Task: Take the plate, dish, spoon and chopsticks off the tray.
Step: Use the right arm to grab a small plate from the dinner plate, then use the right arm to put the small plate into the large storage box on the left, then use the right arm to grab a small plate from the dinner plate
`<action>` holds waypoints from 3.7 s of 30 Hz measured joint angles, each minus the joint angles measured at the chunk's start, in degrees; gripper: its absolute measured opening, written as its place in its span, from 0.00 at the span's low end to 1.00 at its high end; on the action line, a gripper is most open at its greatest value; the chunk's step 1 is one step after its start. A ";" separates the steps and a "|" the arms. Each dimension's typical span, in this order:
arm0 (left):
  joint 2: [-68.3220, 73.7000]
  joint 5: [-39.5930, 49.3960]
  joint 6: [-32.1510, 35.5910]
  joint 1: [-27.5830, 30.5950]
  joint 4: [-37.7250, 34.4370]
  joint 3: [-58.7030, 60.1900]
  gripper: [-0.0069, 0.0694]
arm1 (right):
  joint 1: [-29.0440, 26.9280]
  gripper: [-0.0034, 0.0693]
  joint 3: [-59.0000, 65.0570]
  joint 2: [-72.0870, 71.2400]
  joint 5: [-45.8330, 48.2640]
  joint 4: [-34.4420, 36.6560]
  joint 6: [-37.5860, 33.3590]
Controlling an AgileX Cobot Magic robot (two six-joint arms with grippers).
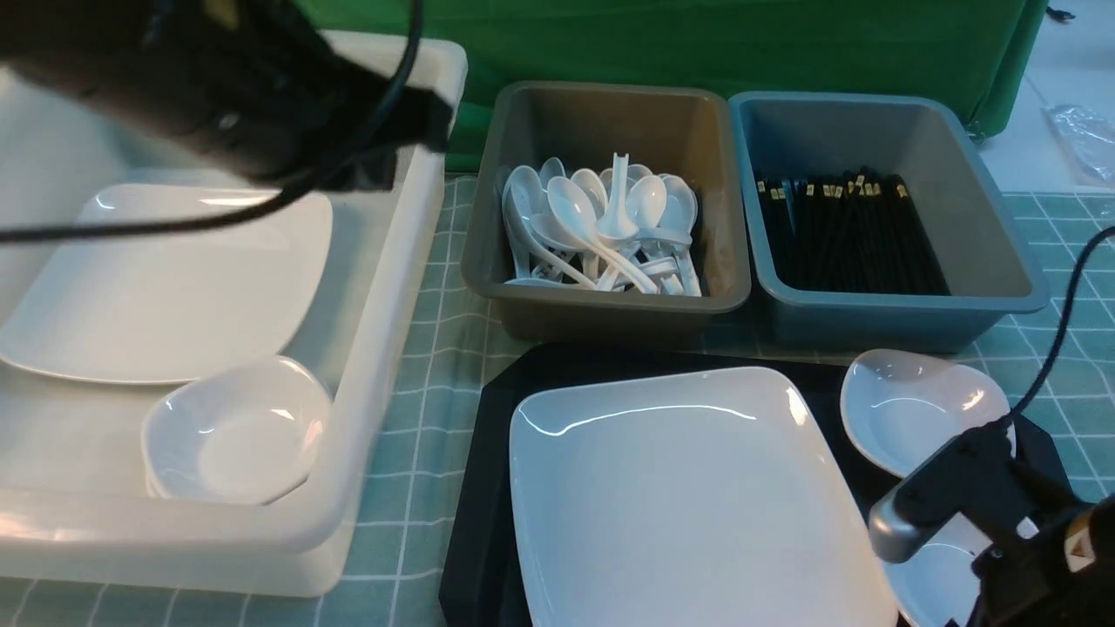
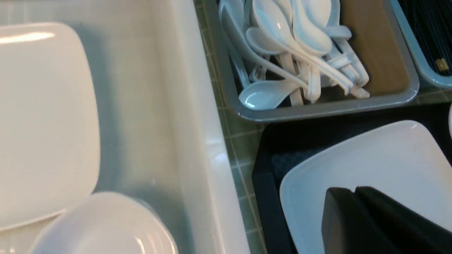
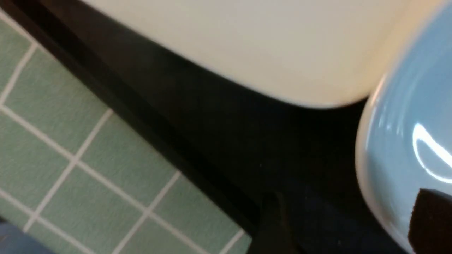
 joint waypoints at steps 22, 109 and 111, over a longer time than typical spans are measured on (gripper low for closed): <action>-16.70 0.40 -2.31 0.00 -0.16 10.39 0.10 | 0.54 0.27 -4.83 4.76 1.10 -5.65 3.29; -20.24 3.83 24.17 27.67 -26.55 18.34 0.11 | 7.21 0.08 -61.67 17.09 27.61 -18.67 13.63; -20.24 3.83 24.17 27.61 -26.48 18.34 0.11 | 3.88 0.10 -54.03 14.57 27.36 -17.18 13.58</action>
